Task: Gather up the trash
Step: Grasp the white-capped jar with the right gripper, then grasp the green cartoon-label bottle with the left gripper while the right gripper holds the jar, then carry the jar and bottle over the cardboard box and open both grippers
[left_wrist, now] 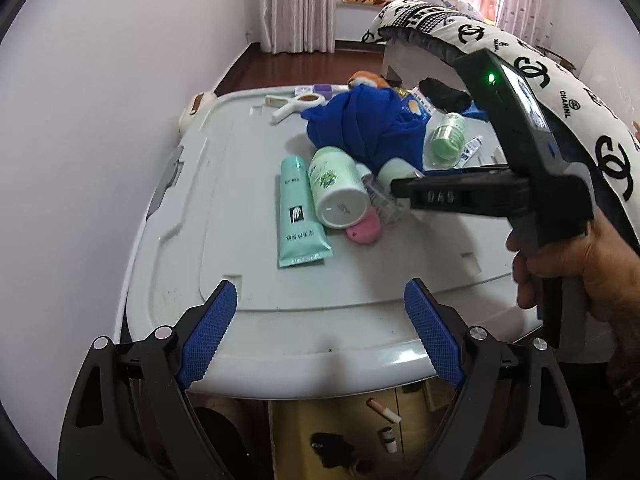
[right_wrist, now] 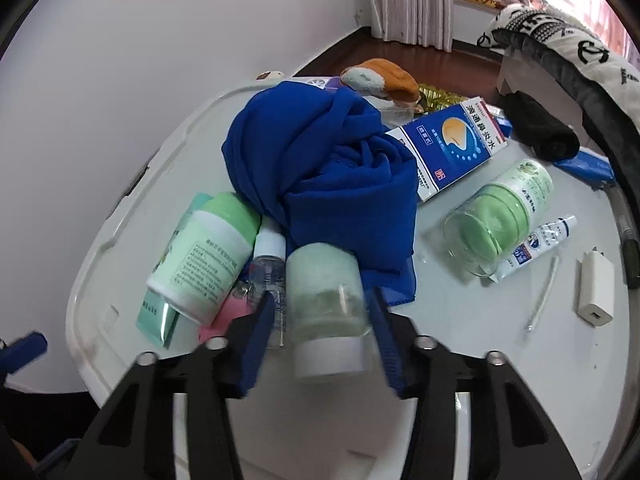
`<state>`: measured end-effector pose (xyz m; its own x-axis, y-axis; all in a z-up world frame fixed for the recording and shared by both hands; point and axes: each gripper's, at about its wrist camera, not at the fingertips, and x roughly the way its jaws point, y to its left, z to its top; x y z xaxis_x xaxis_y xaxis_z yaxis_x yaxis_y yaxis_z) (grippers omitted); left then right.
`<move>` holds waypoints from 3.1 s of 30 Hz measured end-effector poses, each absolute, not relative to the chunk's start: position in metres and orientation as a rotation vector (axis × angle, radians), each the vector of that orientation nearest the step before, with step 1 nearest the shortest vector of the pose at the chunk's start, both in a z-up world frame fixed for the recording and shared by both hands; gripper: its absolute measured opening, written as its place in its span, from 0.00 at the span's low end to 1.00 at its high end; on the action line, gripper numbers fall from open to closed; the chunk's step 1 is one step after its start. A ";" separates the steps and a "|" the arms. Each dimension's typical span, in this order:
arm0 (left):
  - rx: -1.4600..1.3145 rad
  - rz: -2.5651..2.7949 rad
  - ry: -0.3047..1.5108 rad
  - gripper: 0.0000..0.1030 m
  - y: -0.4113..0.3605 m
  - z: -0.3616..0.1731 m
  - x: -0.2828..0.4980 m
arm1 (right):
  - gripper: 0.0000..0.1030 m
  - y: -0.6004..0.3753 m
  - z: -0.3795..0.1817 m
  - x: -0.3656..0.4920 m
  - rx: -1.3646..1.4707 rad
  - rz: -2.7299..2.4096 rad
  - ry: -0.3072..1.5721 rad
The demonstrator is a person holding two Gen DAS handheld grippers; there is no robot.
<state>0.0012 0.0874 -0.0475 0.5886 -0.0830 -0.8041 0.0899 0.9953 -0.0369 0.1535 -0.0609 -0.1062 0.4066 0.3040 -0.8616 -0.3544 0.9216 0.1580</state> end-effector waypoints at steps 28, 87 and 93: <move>0.006 -0.106 1.000 0.73 0.059 -0.089 0.105 | 0.35 -0.139 -0.065 0.124 -0.050 0.357 0.992; 0.098 -0.183 0.863 0.46 0.072 -0.029 -0.032 | 0.40 -0.141 -0.041 -0.002 -0.073 0.376 0.903; 0.115 -0.245 0.864 0.46 0.068 -0.009 -0.083 | 0.40 -0.144 -0.041 -0.046 -0.053 0.392 0.911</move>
